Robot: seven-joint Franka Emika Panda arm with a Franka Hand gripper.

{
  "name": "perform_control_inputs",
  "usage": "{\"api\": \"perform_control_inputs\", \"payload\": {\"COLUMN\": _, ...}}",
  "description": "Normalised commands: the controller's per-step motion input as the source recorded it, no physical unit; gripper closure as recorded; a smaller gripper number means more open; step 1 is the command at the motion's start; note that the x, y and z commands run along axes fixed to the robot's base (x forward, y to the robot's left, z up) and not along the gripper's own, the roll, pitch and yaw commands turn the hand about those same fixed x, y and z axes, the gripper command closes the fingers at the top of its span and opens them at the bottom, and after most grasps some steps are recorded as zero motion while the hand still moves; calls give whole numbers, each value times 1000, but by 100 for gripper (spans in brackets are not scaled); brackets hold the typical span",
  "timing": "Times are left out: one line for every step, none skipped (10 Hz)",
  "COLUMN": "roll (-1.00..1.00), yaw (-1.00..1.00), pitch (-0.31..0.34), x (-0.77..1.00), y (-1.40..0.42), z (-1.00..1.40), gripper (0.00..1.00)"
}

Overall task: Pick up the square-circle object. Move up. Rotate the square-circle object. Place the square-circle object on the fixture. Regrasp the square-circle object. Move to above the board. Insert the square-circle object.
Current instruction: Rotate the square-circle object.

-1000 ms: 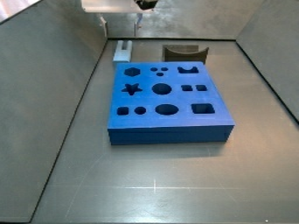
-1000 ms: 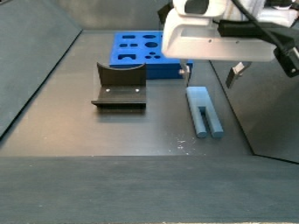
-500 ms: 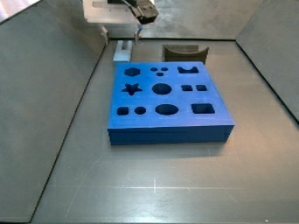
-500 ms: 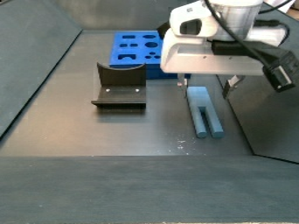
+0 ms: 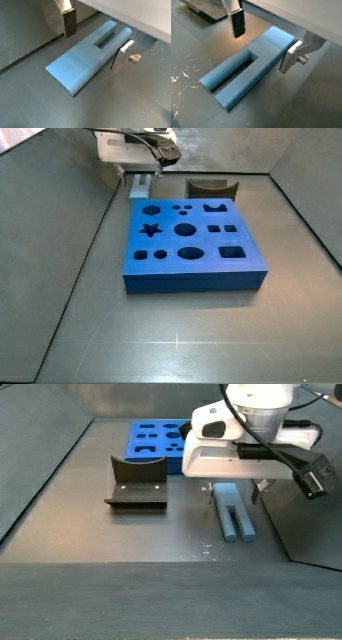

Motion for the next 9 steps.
{"api": "perform_control_inputs", "payload": {"roll": -158, "yaw": -2, "pitch": -147, "x": 24, "y": 17, "z": -434, "gripper": 0}}
{"api": "perform_control_inputs", "payload": {"roll": -166, "yaw": -2, "pitch": -147, "x": 26, "y": 19, "z": -395, "gripper": 0}}
{"api": "perform_control_inputs", "payload": {"roll": -173, "yaw": 0, "pitch": -150, "x": 31, "y": 20, "z": -357, "gripper": 0}}
{"api": "perform_control_inputs", "payload": {"roll": -182, "yaw": 2, "pitch": -153, "x": 27, "y": 18, "z": -315, "gripper": 0}}
{"api": "perform_control_inputs", "payload": {"roll": -185, "yaw": 3, "pitch": -158, "x": 27, "y": 18, "z": -289, "gripper": 0}}
{"api": "perform_control_inputs", "payload": {"roll": -187, "yaw": 4, "pitch": -160, "x": 28, "y": 19, "z": -271, "gripper": 0}}
{"api": "perform_control_inputs", "payload": {"roll": -190, "yaw": 4, "pitch": -163, "x": 28, "y": 19, "z": -252, "gripper": 0}}
{"api": "perform_control_inputs", "payload": {"roll": -192, "yaw": 5, "pitch": -168, "x": 25, "y": 19, "z": -232, "gripper": 0}}
{"api": "perform_control_inputs", "payload": {"roll": -193, "yaw": 6, "pitch": -174, "x": 23, "y": 19, "z": -210, "gripper": 0}}
